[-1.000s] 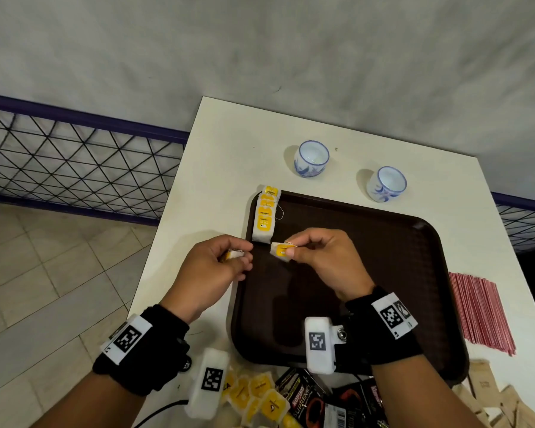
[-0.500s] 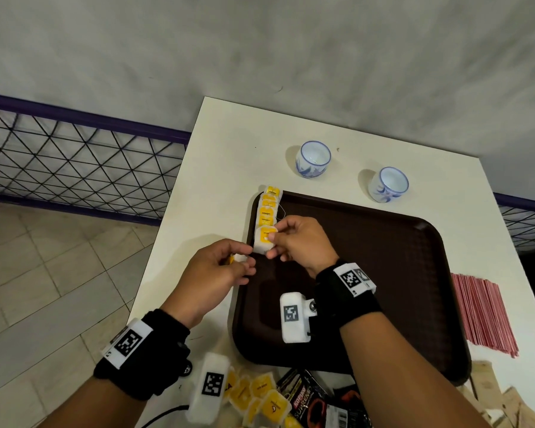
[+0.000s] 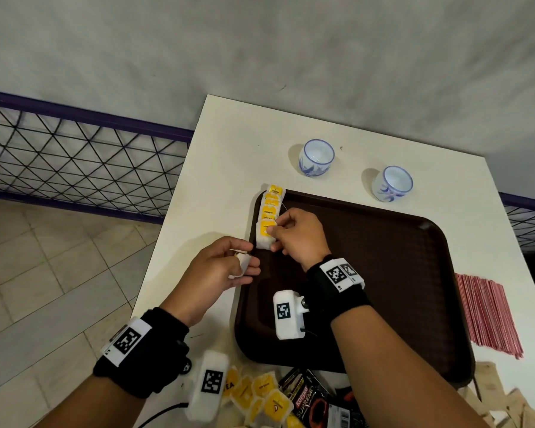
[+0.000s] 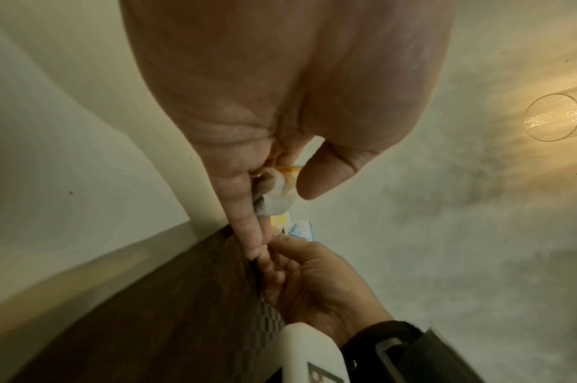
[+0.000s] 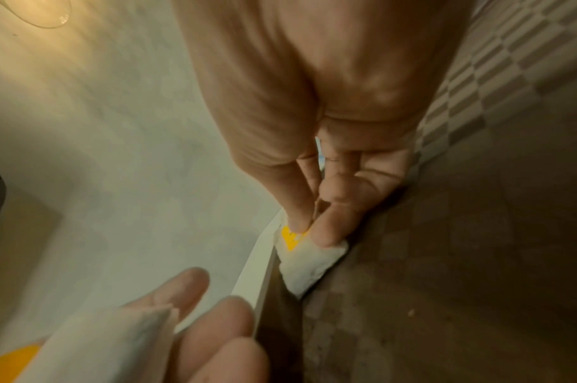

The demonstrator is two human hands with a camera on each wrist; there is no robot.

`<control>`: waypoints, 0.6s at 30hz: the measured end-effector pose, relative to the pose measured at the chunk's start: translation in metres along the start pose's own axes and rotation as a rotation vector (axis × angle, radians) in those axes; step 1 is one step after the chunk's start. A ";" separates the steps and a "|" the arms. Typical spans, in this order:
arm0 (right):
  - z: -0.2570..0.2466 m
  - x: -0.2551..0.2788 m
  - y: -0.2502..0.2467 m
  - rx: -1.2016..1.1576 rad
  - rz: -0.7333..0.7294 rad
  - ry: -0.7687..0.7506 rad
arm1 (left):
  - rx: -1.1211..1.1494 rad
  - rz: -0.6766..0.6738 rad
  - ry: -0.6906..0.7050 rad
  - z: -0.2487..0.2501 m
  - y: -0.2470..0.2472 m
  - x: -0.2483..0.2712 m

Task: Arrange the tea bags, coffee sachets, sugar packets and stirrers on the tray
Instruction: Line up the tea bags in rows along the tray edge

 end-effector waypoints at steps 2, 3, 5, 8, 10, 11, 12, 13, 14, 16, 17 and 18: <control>-0.005 0.003 -0.006 0.044 0.039 -0.025 | 0.005 -0.007 -0.006 -0.001 0.001 -0.001; -0.010 0.007 -0.010 0.058 0.061 -0.050 | -0.004 -0.011 -0.005 -0.001 0.002 -0.001; -0.021 0.017 -0.015 0.032 0.061 -0.119 | -0.058 -0.013 0.014 0.001 0.003 -0.001; -0.037 0.042 -0.010 -0.058 -0.095 -0.256 | -0.165 -0.027 0.064 0.002 0.008 0.000; -0.045 0.059 -0.007 -0.049 -0.207 -0.358 | -0.218 -0.041 0.096 0.005 0.011 0.000; -0.047 0.066 -0.007 -0.043 -0.234 -0.394 | -0.247 -0.034 0.117 0.006 0.012 0.000; -0.049 0.072 -0.009 -0.042 -0.238 -0.414 | -0.276 -0.021 0.135 0.007 0.014 0.001; -0.048 0.076 -0.012 -0.050 -0.225 -0.419 | -0.295 -0.010 0.148 0.008 0.015 0.002; -0.047 0.079 -0.014 -0.065 -0.211 -0.414 | -0.294 -0.005 0.158 0.009 0.016 0.002; -0.044 0.086 -0.016 -0.104 -0.200 -0.388 | -0.253 -0.032 0.149 0.007 0.023 0.002; -0.043 0.089 -0.015 -0.128 -0.207 -0.375 | -0.235 -0.048 0.136 0.006 0.026 0.003; -0.041 0.091 -0.015 -0.155 -0.212 -0.362 | -0.222 -0.064 0.123 0.005 0.030 0.003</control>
Point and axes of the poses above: each hand's wrist, its own x-axis away from the middle knuckle, its own y-axis out of the palm, z = x × y, the point moved 7 cm from there along -x, towards the middle knuckle, and after that the axes turned 13 degrees about -y, right-handed, at the moved point
